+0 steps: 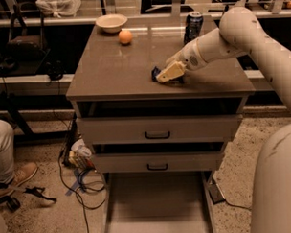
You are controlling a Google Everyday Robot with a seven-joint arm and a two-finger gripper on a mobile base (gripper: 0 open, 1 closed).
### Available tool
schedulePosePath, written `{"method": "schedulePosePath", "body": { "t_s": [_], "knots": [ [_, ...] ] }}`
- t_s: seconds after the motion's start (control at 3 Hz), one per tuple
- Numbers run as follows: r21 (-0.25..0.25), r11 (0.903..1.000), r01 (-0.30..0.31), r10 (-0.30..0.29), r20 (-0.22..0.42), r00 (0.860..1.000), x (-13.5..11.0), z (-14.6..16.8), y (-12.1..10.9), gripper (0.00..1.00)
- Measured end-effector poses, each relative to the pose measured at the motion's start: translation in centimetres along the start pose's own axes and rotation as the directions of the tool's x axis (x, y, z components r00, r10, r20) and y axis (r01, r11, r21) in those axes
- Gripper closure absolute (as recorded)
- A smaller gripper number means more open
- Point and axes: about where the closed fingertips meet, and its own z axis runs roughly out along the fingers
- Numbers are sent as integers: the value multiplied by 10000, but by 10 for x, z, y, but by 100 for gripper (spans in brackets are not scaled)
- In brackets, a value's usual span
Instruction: Place rxbar blueberry into bottom drawer
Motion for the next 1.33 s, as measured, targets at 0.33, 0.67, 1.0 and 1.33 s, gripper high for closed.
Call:
{"method": "schedulePosePath", "body": {
  "t_s": [0.33,0.67,1.0,1.33],
  "knots": [
    [129,9998,127,-128,44,9999,-3,-4,6,64],
    [607,9970,484,-502,280,9983,-15,-33,22,97],
    [1072,9915,732,-778,391,9962,-24,-66,41,100],
    [1645,9857,357,-427,392,9983,-23,-103,68,100]
  ]
}}
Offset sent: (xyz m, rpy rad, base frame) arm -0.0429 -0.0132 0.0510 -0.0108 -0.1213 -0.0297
